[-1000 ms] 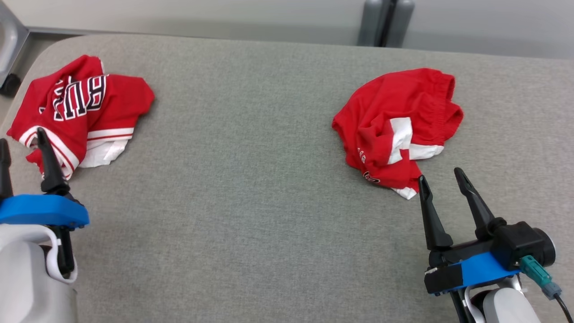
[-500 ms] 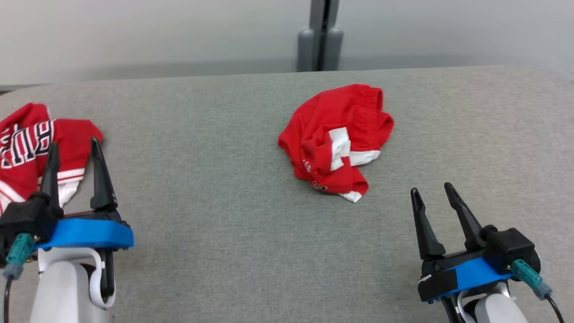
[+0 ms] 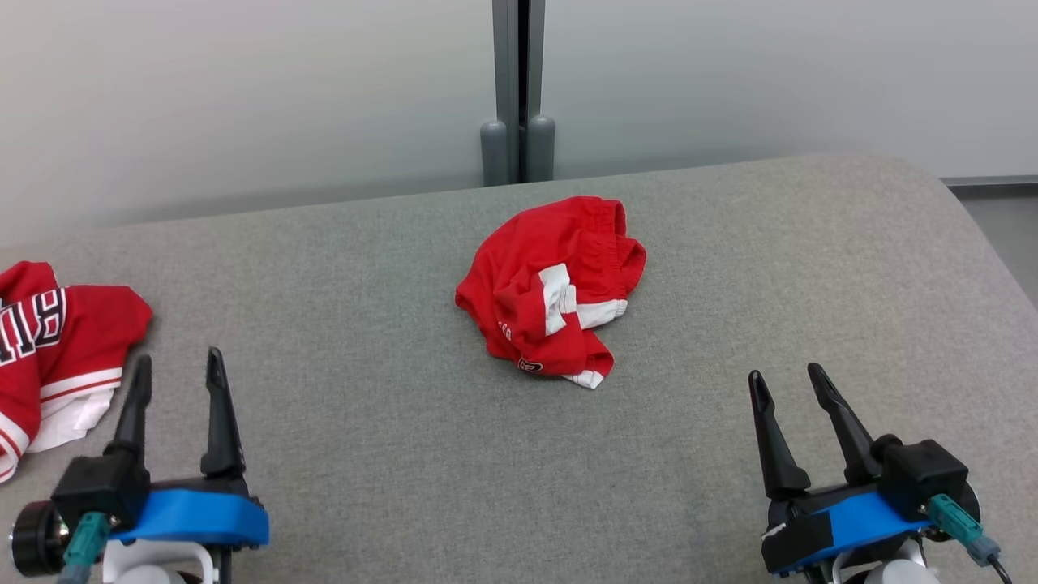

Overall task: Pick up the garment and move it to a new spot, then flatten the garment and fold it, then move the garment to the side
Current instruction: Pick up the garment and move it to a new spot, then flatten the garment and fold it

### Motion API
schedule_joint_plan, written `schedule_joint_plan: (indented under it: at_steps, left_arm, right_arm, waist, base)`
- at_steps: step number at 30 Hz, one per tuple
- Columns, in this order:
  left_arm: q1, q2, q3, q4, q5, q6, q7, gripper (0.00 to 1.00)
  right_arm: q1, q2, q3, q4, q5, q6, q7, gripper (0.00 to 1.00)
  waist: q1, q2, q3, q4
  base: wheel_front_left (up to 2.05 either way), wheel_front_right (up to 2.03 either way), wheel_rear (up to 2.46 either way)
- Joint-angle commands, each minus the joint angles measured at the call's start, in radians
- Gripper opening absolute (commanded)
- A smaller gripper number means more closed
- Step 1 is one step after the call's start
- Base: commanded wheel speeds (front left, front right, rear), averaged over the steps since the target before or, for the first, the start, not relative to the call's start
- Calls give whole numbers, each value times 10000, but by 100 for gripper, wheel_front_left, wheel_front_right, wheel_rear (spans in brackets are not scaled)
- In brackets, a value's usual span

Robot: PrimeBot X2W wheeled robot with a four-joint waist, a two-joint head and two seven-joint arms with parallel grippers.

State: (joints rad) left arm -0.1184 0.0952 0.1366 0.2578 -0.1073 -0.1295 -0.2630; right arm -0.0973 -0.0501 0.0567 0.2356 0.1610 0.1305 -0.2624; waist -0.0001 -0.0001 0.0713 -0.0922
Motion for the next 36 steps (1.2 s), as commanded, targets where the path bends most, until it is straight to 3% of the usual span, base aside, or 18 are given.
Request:
schedule_joint_plan:
  at_steps: [1, 13, 36]
  left_arm:
    - [185, 17, -61, -59, 43, -11, -26, 100]
    - [1395, -191, -323, 41, 195, -10, -26, 100]
    - [1387, -158, -198, 200, 306, -4, -26, 100]
  right_arm:
    - [134, -9, -33, 0, -3, 3, -35, 100]
    - [712, -11, -269, 208, -112, 3, -36, 100]
    - [647, -11, -184, 588, -48, 3, -37, 100]
  waist:
    - [1, 1, -76, -12]
    - [1, 1, -674, 383]
    - [1, 1, -705, 481]
  base:
    - [0, 0, 0]
    - [0, 0, 0]
    - [0, 0, 0]
